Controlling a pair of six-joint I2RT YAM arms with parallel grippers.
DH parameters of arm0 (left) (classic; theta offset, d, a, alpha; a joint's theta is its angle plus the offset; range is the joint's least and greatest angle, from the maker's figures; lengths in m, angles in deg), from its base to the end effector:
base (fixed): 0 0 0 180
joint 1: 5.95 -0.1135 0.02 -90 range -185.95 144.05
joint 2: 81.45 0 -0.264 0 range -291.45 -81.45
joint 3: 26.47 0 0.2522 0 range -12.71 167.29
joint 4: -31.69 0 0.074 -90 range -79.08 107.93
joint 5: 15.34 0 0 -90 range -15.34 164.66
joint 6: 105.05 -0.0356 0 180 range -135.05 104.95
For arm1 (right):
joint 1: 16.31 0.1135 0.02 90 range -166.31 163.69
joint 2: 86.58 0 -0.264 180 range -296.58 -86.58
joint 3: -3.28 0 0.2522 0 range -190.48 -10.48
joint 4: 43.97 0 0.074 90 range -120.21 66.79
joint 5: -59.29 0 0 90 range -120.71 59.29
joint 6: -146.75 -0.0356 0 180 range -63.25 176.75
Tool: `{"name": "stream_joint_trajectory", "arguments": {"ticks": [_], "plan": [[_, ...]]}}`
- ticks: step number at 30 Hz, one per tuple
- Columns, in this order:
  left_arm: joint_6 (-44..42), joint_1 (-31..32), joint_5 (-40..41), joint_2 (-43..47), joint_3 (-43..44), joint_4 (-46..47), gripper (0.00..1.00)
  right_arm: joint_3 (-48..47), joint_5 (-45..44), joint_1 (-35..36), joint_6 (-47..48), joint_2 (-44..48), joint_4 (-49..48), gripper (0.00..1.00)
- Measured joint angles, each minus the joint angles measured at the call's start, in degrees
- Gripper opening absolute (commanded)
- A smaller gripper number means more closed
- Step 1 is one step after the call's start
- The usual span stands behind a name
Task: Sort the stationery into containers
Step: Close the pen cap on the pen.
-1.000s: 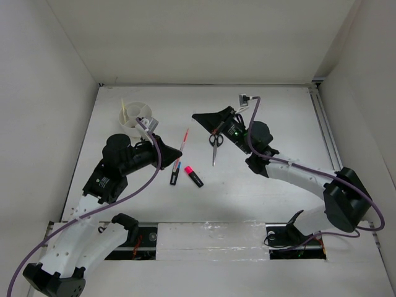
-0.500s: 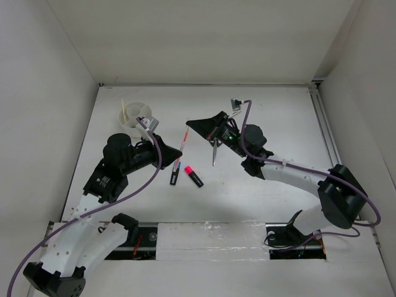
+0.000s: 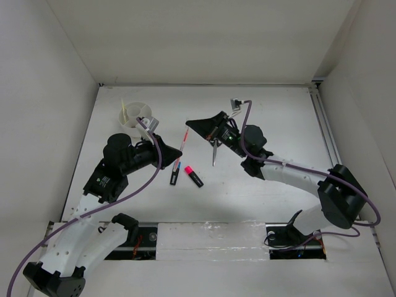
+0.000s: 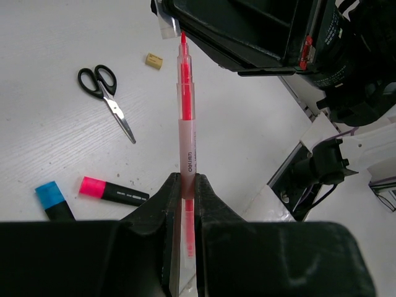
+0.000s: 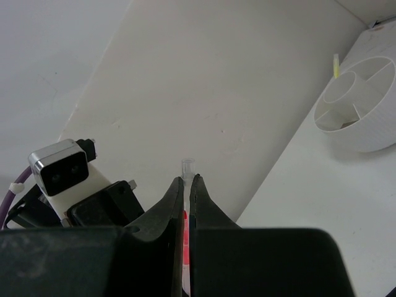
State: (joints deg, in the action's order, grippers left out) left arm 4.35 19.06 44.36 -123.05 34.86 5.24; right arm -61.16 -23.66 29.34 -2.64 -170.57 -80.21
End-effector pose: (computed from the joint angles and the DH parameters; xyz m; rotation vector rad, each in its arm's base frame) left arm 0.1410 -0.0856 0.3617 0.5005 1.7071 -1.0147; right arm 0.2309 0.2424 0.3231 0.0549 1.4720 1.6205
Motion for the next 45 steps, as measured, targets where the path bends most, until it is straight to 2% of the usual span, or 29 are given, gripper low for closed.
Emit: {"name": "stream_joint_trajectory", "arguments": {"ticks": [22,45], "plan": [[0.0,0.0,0.0,0.0,0.0,0.0,0.00,0.0,-0.3,-1.7,0.0,1.5,0.2,0.00],[0.0,0.0,0.2,0.4,0.0,0.0,0.00,1.0,-0.6,0.6,-0.5,1.4,-0.7,0.00]]}}
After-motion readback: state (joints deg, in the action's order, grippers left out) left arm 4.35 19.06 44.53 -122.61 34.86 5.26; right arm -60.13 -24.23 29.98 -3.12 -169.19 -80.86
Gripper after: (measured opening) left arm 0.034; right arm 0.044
